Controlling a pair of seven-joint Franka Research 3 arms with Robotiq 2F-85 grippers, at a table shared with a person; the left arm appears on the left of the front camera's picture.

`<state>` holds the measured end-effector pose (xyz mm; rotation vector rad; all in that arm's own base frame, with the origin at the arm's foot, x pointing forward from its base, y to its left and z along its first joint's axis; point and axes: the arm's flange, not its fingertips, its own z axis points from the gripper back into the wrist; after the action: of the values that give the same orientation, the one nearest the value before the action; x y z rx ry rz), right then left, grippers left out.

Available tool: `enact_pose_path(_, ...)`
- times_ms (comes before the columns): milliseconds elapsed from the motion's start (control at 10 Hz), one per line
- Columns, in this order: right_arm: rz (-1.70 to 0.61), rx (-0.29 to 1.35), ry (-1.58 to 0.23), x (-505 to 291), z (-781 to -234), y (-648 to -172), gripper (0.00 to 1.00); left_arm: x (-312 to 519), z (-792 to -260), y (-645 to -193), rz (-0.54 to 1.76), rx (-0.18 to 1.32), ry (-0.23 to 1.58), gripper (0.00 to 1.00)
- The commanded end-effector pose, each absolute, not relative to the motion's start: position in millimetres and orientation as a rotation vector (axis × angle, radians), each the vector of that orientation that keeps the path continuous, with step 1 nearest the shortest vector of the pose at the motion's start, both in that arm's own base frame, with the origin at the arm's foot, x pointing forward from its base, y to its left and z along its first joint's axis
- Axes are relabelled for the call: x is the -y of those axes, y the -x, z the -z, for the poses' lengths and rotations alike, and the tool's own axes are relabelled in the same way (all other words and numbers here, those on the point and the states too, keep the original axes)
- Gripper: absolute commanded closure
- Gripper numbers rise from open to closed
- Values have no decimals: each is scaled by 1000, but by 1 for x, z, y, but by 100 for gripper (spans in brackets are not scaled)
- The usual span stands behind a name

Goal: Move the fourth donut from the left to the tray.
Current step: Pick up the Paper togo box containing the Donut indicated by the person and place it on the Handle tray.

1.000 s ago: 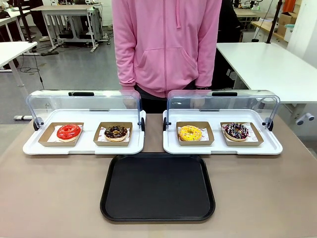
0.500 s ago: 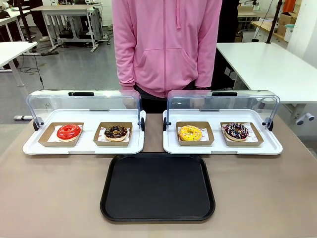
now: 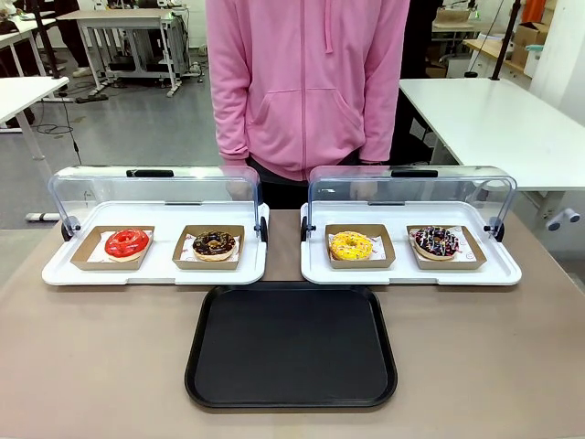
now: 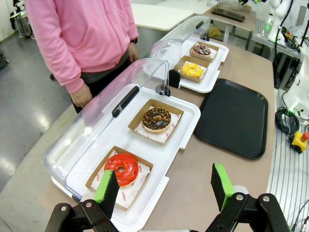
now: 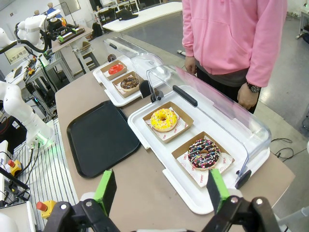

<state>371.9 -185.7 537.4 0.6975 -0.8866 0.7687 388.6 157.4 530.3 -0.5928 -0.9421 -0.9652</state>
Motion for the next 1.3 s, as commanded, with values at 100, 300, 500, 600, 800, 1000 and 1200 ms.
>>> enact_pose_path(100, -782, 921, -703, 186, -540, -376, 0, -157, -532, -390, 967, 959, 603, 0)
enact_pose_path(300, -782, 921, -703, 186, -540, -376, 0, -157, -532, -390, 967, 959, 603, 0)
enact_pose_path(500, -782, 921, -703, 186, -540, -376, 0, -157, -532, -390, 967, 959, 603, 0)
enact_pose_path(600, -782, 921, -703, 186, -540, -376, 0, -157, -532, -390, 967, 959, 603, 0)
enact_pose_path(800, -782, 921, -703, 186, -540, -376, 0, -157, -532, -390, 967, 959, 603, 0)
enact_pose_path(1000, -782, 921, -703, 186, -540, -376, 0, -157, -532, -390, 967, 959, 603, 0)
enact_pose_path(1200, -782, 921, -703, 186, -540, -376, 0, -157, -532, -390, 967, 959, 603, 0)
